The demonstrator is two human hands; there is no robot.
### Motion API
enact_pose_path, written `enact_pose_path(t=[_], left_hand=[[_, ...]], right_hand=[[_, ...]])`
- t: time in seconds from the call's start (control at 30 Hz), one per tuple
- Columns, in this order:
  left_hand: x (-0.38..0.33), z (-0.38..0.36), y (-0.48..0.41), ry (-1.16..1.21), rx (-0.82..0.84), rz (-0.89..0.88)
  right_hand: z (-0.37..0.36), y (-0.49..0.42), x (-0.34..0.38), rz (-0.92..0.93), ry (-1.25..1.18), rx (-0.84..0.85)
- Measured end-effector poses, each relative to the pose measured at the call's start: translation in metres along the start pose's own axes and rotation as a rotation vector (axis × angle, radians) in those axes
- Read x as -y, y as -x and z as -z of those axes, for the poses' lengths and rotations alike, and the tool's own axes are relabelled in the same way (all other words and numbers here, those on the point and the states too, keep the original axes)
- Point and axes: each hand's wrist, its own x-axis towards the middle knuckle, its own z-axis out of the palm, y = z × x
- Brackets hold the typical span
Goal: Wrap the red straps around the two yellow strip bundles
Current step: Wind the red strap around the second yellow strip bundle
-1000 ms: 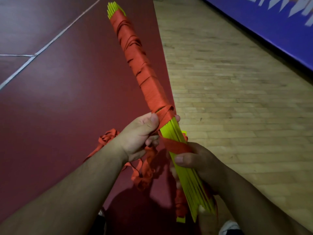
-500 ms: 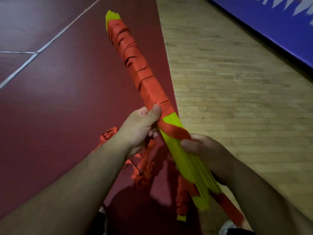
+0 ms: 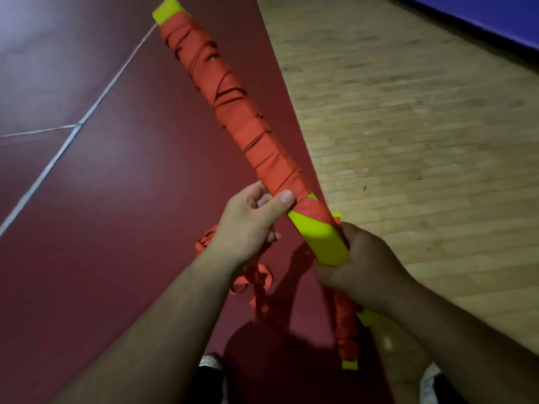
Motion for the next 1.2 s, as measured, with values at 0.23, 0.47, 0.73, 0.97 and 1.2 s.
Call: enact_pose_path(t=[0.23,0.47,0.73,0.97,1.2], left_hand=[[0.005,-0.005,0.019,0.39,0.142,0.172],[0.019,-0.007,0.015,0.439,0.331,0.091],[0.023,-0.01,0.003,0.224,0.084,0.05],[0.023,-0.017,0.001,0.151,-0.169,0.063],[0.023,-0.016,0.003,0.072,-0.09,0.028]], right_hand=[[0.017,0.019,0.009,0.015,-0.196,0.228],[0.037,0.018,-0.001,0.003,-0.211,0.394],[0.014,-0.001,-0.012,-0.004,-0.191,0.256],[-0.006,0.008,-0.009,-0.001,0.207,-0.004],[-0.012,0.014,-0.014,0.008,0.257,0.016]])
